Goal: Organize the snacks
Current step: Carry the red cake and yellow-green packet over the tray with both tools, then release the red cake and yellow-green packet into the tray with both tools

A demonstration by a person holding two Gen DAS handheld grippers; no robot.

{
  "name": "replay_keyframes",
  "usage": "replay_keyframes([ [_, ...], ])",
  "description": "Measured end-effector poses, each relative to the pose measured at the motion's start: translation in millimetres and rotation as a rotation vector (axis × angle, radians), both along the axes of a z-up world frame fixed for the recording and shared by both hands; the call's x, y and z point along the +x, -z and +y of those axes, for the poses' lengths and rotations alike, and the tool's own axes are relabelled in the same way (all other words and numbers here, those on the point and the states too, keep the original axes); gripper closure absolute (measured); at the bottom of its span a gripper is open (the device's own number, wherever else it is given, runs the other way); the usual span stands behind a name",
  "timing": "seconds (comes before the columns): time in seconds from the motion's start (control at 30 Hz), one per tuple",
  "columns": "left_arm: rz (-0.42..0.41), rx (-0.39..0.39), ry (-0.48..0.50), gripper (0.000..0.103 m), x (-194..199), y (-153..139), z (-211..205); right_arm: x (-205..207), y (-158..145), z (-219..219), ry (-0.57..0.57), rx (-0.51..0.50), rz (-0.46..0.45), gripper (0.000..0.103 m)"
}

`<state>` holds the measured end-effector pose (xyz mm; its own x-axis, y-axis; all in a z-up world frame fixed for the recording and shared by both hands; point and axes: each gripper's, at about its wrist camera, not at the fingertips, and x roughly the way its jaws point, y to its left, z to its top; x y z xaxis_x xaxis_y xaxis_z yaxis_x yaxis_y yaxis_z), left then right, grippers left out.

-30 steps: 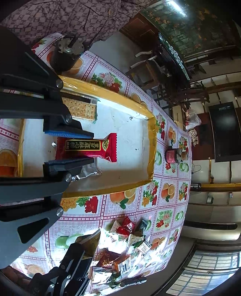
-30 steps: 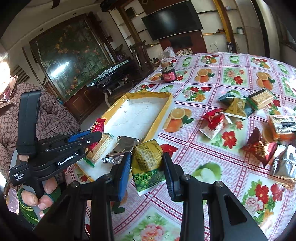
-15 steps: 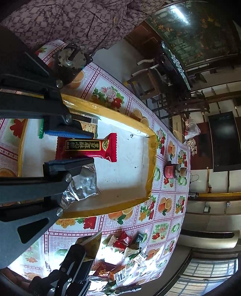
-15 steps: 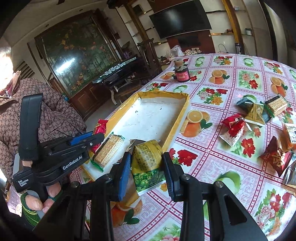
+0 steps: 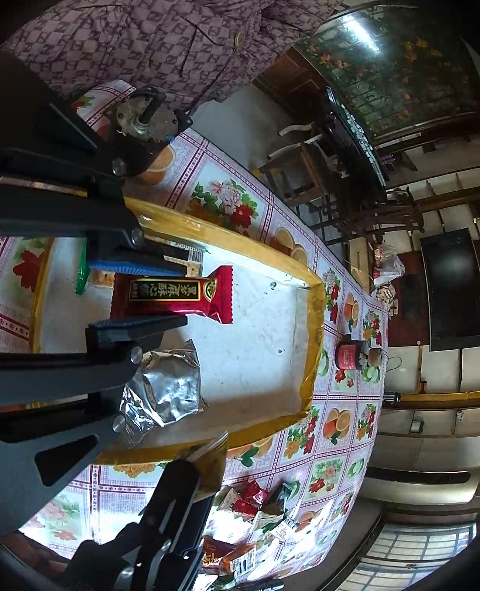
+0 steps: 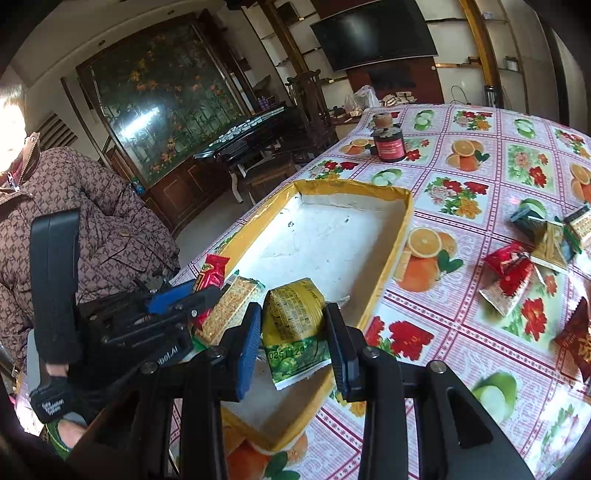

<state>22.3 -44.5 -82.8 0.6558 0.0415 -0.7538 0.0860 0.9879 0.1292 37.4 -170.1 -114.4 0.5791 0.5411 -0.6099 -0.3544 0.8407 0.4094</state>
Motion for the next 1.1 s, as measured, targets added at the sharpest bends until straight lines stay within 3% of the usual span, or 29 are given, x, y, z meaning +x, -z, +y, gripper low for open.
replay_keyframes([
  [0.67,0.058,0.002,-0.005,0.079,10.7,19.6,6.7,24.3,22.7,26.9,-0.025,-0.041,0.051,0.066],
  [0.77,0.059,0.001,-0.009,0.065,10.1,18.0,6.4,24.5,22.0,23.4,-0.017,-0.028,0.054,0.065],
  [0.83,0.045,-0.001,-0.012,0.048,8.1,15.3,7.0,23.0,18.9,19.7,-0.006,-0.025,0.047,0.053],
  [1.1,-0.014,0.006,-0.012,0.044,-7.5,-6.5,1.0,7.2,0.0,-5.7,0.049,0.015,0.007,0.052],
])
